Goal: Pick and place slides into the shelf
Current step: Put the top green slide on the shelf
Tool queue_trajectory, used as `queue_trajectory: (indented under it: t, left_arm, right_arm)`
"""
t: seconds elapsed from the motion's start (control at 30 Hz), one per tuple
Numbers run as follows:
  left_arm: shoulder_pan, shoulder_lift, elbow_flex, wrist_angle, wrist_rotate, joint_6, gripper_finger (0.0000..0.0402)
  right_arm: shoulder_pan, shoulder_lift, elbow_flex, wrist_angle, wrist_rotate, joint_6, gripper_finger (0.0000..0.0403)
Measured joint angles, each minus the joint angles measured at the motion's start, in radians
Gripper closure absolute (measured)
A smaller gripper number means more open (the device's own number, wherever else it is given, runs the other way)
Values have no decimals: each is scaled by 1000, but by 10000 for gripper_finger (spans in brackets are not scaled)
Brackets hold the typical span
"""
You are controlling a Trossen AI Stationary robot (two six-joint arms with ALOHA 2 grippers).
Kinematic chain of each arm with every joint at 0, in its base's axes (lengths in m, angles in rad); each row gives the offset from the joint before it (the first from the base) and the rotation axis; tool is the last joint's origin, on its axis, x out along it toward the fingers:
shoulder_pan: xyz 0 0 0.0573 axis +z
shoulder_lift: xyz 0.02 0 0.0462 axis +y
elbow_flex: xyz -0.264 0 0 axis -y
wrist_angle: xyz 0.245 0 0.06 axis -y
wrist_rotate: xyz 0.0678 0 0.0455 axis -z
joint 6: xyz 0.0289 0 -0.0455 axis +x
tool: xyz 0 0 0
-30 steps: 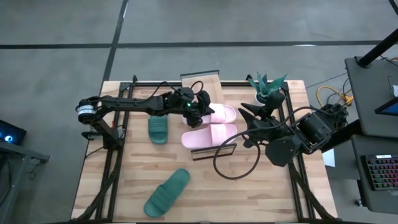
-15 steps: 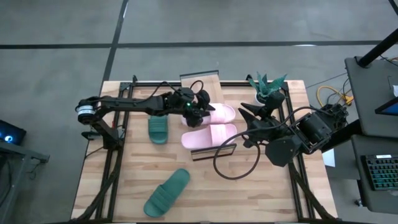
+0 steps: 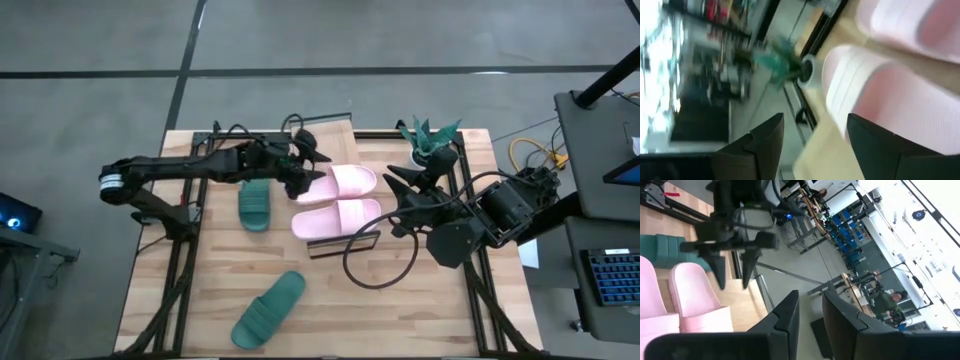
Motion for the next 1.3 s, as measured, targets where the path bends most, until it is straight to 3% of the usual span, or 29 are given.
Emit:
queue_trajectory:
  t: [0.27,0.8,1.1,1.3]
  left_arm:
    - [1,-100,-8,-307,-210,-295,198]
    - [1,-146,-51,-710,-245,-918,198]
    - [1,-145,-242,-729,-258,-1078,198]
    - [-13,-147,-352,-696,-393,-1212,198]
  right_arm:
    - [0,0,0,0,0,-2,334]
    - [-1,0,-5,-4,0,-5,326]
    - [-2,1,-15,-9,-1,-6,334]
    - [-2,1,-15,-16,-1,-5,330]
